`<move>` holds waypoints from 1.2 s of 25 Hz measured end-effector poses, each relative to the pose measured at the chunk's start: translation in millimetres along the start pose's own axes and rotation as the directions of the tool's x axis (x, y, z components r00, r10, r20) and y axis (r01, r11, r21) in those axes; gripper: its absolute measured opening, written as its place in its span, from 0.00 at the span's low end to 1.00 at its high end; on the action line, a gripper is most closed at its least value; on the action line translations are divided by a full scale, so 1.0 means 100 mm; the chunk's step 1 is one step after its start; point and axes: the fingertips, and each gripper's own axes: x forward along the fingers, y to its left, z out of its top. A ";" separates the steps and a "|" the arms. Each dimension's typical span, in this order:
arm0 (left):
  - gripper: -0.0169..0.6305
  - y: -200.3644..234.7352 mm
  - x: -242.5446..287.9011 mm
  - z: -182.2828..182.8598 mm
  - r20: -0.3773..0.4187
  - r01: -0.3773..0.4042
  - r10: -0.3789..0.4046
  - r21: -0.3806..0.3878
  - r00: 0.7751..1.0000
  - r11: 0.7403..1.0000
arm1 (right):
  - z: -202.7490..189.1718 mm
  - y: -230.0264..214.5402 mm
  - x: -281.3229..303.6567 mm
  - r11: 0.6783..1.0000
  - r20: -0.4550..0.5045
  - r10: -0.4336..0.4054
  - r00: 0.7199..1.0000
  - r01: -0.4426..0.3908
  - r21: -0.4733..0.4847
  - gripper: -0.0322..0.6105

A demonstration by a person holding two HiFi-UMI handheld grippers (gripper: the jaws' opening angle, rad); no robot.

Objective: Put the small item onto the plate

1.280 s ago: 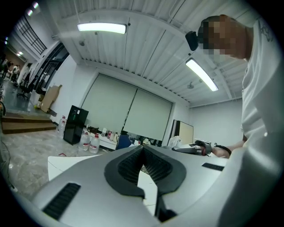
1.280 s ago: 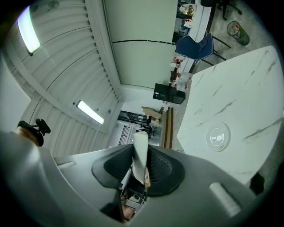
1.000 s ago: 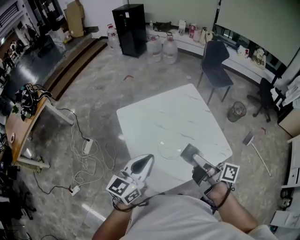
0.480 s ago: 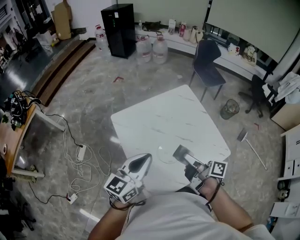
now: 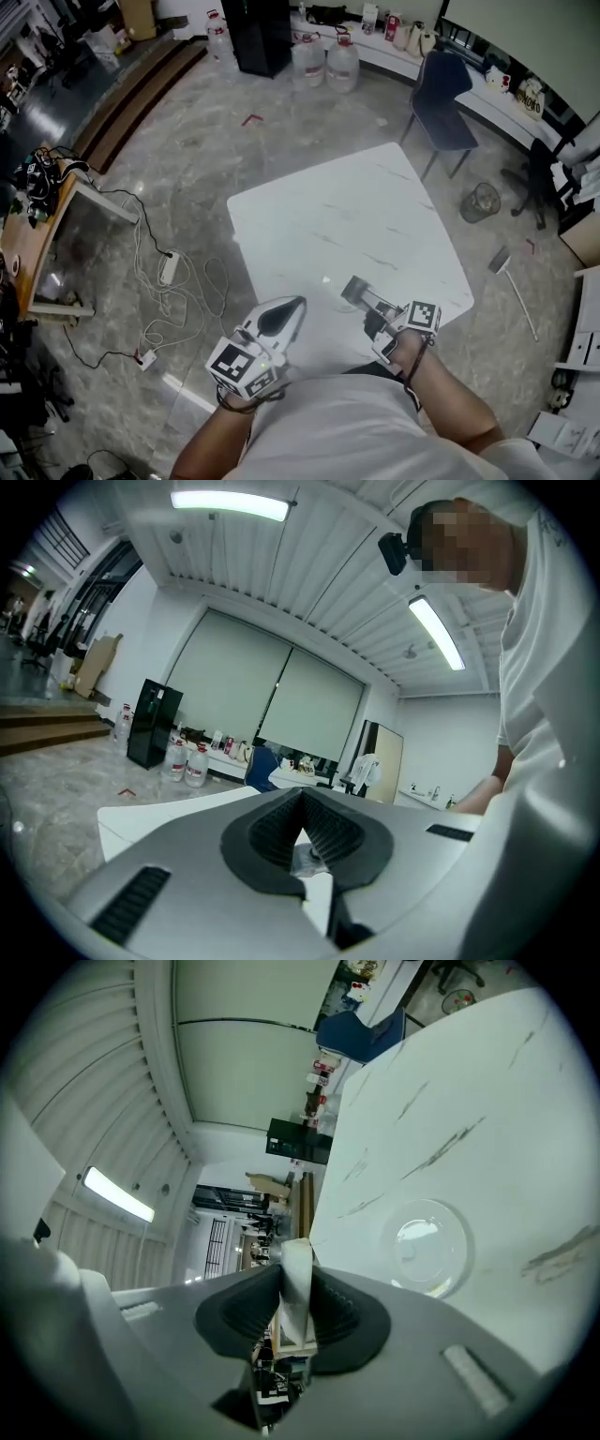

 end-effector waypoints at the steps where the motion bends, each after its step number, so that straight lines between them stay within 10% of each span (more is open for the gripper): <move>1: 0.04 0.04 0.00 -0.01 -0.005 -0.014 0.014 -0.001 1.000 1.000 | 0.01 -0.09 0.06 1.000 -0.016 -0.017 1.000 0.017 0.000 0.19; 30: 0.04 0.51 0.21 -0.40 -0.061 -0.178 0.175 -0.037 0.983 0.983 | 0.02 -1.50 0.91 0.968 -0.280 -0.248 0.927 0.248 -0.039 0.19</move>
